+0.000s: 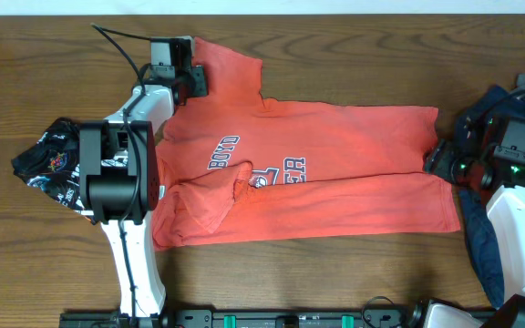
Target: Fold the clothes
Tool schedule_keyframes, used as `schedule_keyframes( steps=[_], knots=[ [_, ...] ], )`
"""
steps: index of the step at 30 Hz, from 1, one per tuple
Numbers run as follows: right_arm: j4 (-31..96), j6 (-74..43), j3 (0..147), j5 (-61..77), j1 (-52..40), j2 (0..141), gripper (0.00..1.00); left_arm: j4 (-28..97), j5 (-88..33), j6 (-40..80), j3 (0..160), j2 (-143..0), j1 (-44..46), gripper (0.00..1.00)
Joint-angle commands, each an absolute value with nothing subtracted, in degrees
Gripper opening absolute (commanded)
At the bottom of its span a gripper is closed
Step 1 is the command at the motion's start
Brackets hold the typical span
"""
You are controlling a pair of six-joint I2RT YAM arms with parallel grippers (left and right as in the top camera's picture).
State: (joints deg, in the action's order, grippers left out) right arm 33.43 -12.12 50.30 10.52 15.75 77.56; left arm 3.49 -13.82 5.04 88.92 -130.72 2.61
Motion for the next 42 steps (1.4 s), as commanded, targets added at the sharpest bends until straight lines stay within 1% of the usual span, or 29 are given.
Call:
schedule_keyframes(
  steps=[1, 5, 7, 9, 11, 12, 16, 19, 24, 25, 26, 27, 29, 30, 31, 33, 39, 42],
  knots=[
    [29.9, -11.0, 50.8, 10.8, 14.7, 79.8, 0.69, 4.8, -18.2, 5.2, 88.9, -130.8, 2.8, 0.06],
    [19.9, -8.4, 50.8, 11.0, 13.0, 85.6, 0.70, 8.5, -19.1, 10.9, 89.0, -127.6, 2.4, 0.06],
    [13.1, -7.5, 50.8, 10.9, 12.1, 89.7, 0.72, 11.4, -19.1, 11.4, 89.0, -126.3, 2.4, 0.12],
    [6.6, -7.6, 50.8, 10.7, 11.5, 94.0, 0.75, 14.8, -19.1, 11.5, 89.0, -125.6, 2.5, 0.12],
    [0.6, -8.0, 50.8, 10.5, 11.2, 98.5, 0.83, 18.9, -19.1, 11.5, 89.0, -125.4, 2.6, 0.12],
    [-2.1, -8.7, 50.8, 10.5, 11.2, 100.6, 0.89, 20.8, -19.1, 11.5, 88.9, -125.4, 2.6, 0.12],
    [-11.7, -11.3, 51.0, 10.6, 11.2, 108.9, 0.99, 27.4, -19.0, 11.5, 88.9, -125.4, 2.6, 0.12],
    [-16.1, -13.2, 51.6, 10.6, 11.2, 113.2, 0.99, 30.3, -19.0, 11.5, 88.8, -125.4, 2.6, 0.12],
    [-17.3, -14.6, 54.7, 11.6, 11.2, 118.3, 0.98, 31.0, -18.9, 11.5, 88.2, -125.4, 2.6, 0.12],
    [-17.3, -14.6, 55.0, 12.2, 11.2, 118.8, 0.95, 31.1, -18.8, 11.5, 88.2, -125.4, 2.6, 0.12],
    [-16.9, -14.7, 55.3, 12.5, 11.2, 119.0, 0.89, 31.1, -18.9, 11.5, 88.2, -125.4, 2.6, 0.12],
    [-16.4, -14.8, 55.3, 12.4, 11.2, 119.0, 0.75, 31.3, -18.9, 11.5, 88.2, -125.4, 2.6, 0.12],
    [-15.3, -14.8, 55.3, 12.3, 11.4, 118.7, 0.42, 31.6, -18.9, 11.5, 88.2, -125.4, 2.6, 0.07],
    [-14.5, -14.8, 55.4, 12.3, 11.6, 118.7, 0.24, 31.7, -18.9, 11.5, 88.2, -125.4, 2.6, 0.06],
    [-13.7, -14.8, 55.5, 12.3, 11.8, 118.5, 0.10, 31.9, -18.9, 11.5, 88.2, -125.4, 2.6, 0.06],
    [-11.8, -14.8, 55.5, 12.3, 12.5, 117.9, 0.01, 32.0, -19.0, 11.5, 88.2, -125.3, 2.5, 0.06],
    [-5.8, -14.5, 55.5, 12.3, 14.9, 111.6, 0.01, 35.3, -19.1, 11.5, 88.3, -121.5, 1.3, 0.06],
    [-3.7, -14.5, 55.5, 12.3, 15.7, 106.7, 0.01, 38.7, -21.5, 11.5, 88.3, -118.2, 0.5, 0.06]
  ],
)
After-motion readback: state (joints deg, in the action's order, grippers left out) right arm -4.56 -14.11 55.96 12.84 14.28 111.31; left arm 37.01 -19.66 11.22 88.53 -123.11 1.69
